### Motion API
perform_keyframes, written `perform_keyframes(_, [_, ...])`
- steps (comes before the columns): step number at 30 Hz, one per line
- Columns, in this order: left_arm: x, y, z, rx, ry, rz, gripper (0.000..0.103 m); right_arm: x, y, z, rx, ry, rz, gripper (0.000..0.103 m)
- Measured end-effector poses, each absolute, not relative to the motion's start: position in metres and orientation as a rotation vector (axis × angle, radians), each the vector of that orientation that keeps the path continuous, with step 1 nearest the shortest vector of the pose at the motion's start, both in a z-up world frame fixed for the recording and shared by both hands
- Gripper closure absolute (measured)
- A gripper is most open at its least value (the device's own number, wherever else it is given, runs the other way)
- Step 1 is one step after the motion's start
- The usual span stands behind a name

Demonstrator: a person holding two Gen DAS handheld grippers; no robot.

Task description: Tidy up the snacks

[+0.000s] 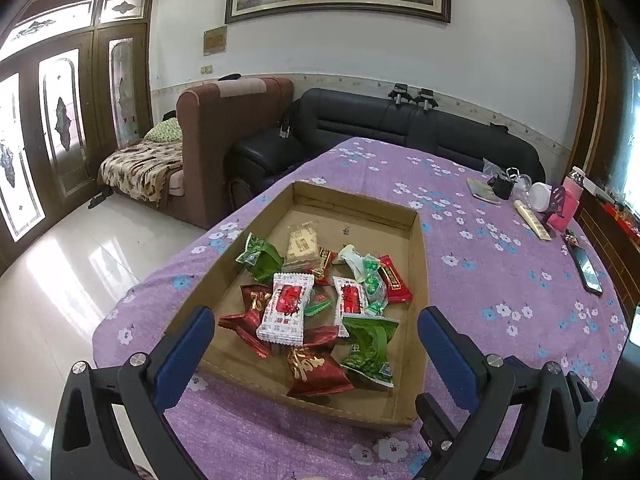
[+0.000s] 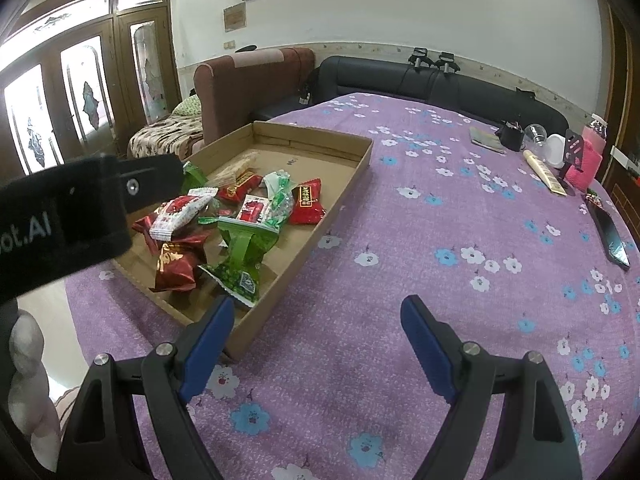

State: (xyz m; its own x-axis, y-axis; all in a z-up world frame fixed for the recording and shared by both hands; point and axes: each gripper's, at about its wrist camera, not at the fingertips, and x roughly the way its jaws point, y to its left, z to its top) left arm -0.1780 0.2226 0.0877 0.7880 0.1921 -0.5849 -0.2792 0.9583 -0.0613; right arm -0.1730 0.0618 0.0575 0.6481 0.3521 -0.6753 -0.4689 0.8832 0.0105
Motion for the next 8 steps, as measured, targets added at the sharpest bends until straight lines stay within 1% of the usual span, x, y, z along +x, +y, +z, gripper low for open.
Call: perform_keyframes(8, [-0.174, 0.2, 0.109, -0.097, 0.583, 0.202, 0.001, -0.17, 0.042, 0.072, -0.135, 0.696, 0.433, 0.018])
